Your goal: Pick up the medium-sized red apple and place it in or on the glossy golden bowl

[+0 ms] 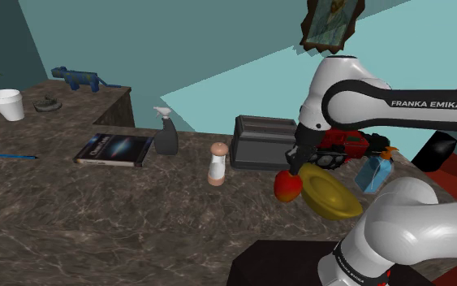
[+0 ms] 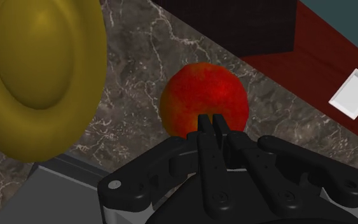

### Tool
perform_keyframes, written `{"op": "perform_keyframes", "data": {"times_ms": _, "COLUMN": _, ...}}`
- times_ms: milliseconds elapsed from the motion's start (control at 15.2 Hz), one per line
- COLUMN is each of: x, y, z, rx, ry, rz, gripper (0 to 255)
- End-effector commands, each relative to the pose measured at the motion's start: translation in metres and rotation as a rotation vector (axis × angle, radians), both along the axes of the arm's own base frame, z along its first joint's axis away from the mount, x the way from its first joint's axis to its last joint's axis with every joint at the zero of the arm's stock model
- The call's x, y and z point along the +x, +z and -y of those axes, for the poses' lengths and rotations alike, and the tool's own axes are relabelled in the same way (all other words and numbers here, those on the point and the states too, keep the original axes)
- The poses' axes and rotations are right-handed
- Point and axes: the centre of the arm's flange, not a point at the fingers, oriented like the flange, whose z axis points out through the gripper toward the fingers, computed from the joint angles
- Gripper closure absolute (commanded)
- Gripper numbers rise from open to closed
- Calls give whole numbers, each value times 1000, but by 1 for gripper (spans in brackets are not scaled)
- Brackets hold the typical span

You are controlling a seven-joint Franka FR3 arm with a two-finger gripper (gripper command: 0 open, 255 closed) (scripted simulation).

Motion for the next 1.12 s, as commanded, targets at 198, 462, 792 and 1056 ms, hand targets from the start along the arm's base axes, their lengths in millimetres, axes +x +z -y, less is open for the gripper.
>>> {"op": "perform_keyframes", "data": {"times_ms": 198, "x": 1, "y": 25, "z": 0, "rx": 0, "ry": 0, "rz": -1, "gripper": 255}}
{"op": "perform_keyframes", "data": {"times_ms": 462, "x": 1, "y": 46, "z": 0, "rx": 0, "ry": 0, "rz": -1, "gripper": 255}}
{"op": "perform_keyframes", "data": {"times_ms": 792, "x": 1, "y": 73, "z": 0, "rx": 0, "ry": 0, "rz": -1, "gripper": 255}}
{"op": "perform_keyframes", "data": {"times_ms": 1056, "x": -3, "y": 90, "z": 12, "rx": 0, "ry": 0, "rz": -1, "gripper": 255}}
